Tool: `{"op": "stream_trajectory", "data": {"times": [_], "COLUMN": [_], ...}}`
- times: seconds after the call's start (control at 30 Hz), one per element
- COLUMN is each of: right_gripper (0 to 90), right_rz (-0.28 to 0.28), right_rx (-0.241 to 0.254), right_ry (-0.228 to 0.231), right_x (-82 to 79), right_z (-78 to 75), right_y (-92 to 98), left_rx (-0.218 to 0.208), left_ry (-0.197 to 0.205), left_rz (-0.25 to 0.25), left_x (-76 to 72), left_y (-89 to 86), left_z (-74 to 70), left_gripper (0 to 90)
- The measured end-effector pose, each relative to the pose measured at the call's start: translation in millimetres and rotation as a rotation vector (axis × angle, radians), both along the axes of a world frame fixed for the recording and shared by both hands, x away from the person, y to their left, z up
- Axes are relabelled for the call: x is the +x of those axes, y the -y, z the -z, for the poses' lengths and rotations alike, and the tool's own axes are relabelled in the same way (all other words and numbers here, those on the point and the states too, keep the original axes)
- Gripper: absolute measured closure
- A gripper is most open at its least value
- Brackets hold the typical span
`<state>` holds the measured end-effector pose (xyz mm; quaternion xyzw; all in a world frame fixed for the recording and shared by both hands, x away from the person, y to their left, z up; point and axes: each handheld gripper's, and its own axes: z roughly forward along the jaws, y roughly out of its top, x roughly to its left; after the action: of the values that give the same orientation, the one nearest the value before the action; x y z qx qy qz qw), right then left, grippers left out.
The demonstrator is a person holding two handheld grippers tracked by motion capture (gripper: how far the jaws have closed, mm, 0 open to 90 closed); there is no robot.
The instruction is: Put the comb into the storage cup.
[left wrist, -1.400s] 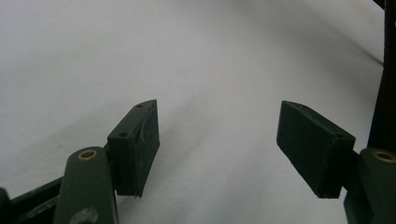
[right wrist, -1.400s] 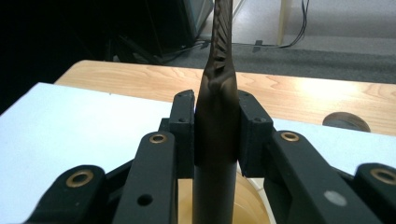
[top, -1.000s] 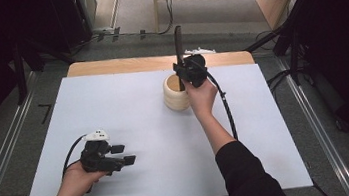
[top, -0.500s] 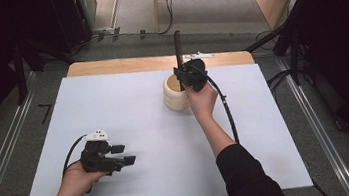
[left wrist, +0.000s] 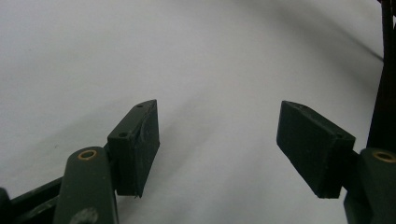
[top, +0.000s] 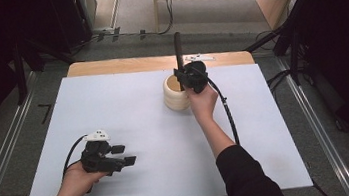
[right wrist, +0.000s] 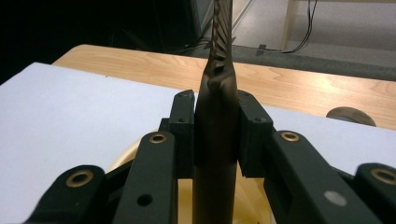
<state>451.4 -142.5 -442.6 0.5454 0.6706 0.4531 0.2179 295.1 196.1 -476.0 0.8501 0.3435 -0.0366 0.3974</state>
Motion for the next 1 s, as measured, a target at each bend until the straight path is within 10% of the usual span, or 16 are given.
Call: {"op": "stream_trajectory", "data": {"times": [1.0], "right_gripper": [69.4], "right_rz": [-0.023], "right_rx": [0.005], "right_ry": [0.026], "right_x": [-3.1], "right_z": [3.6], "right_y": [3.3], "left_rx": [0.005], "left_ry": [-0.001], "left_rz": [0.008], "left_x": [-0.2], "left_y": [0.9], "left_z": [0.5], "left_gripper": [30.6]}}
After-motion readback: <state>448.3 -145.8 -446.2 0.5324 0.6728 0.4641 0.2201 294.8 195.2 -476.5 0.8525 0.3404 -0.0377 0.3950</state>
